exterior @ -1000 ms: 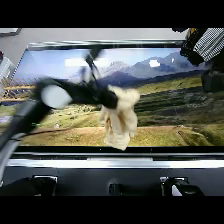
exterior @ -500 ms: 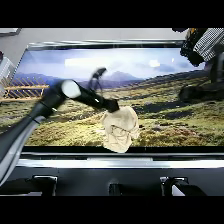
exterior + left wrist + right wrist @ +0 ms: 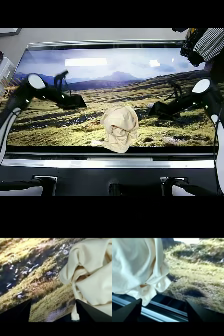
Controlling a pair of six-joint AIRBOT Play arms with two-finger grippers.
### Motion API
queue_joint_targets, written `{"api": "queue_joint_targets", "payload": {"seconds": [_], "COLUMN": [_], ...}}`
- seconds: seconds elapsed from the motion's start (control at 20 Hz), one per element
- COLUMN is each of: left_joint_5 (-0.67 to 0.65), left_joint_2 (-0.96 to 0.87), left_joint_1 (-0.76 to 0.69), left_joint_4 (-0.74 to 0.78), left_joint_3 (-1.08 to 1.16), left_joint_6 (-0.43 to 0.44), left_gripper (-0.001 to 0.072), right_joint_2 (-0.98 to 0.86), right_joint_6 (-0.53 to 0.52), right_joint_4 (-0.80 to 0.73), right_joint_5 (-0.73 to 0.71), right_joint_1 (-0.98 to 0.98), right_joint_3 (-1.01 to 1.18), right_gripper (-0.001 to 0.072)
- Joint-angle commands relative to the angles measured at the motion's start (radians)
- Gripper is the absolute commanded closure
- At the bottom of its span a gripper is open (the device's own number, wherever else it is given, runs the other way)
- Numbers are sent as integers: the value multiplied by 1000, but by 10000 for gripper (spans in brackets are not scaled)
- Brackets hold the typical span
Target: Fold the clothes and pants, and hang the long-sleeved shirts on hangers.
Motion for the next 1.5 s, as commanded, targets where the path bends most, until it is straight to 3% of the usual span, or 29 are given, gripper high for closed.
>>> {"api": "queue_joint_targets", "payload": {"seconds": [0.0, 0.1, 0.15, 0.25, 0.4, 0.6, 0.65, 0.75, 0.95, 1.15, 1.35, 1.4, 1.45], "left_joint_5": [258, 361, 372, 412, 508, 515, 516, 514, 514, 510, 496, 493, 491], "left_joint_2": [-5, -29, -50, -88, -108, -132, -136, -134, -101, -66, -53, -52, -52], "left_joint_1": [1, -34, -52, -96, -161, -225, -238, -236, -208, -204, -204, -204, -204], "left_joint_4": [-191, -362, -418, -497, -531, -538, -537, -530, -529, -529, -529, -528, -528], "left_joint_3": [-246, -323, -329, -327, -327, -327, -327, -326, -326, -326, -326, -326, -325], "left_joint_6": [77, 174, 223, 277, 289, 289, 289, 289, 290, 290, 290, 290, 293], "left_gripper": [130, 146, 205, 208, 209, 217, 326, 692, 688, 688, 688, 688, 688], "right_joint_2": [-25, -25, -25, -25, -25, -28, -29, -29, -51, -153, -203, -216, -226], "right_joint_6": [-30, -31, -34, -34, -34, -48, -48, -48, -50, -90, -10, -1, 1], "right_joint_4": [44, 43, 44, 47, 47, 48, 51, 51, 70, 229, 271, 274, 275], "right_joint_5": [26, 25, 21, 8, 6, -2, -6, -21, -110, -275, -433, -435, -431], "right_joint_1": [1, 1, 1, 1, 1, 1, 1, 1, 51, 116, 140, 152, 164], "right_joint_3": [-47, -62, -70, -92, -126, -133, -134, -135, -190, -210, -210, -210, -210], "right_gripper": [105, 110, 110, 110, 110, 110, 110, 112, 113, 112, 161, 243, 401]}}
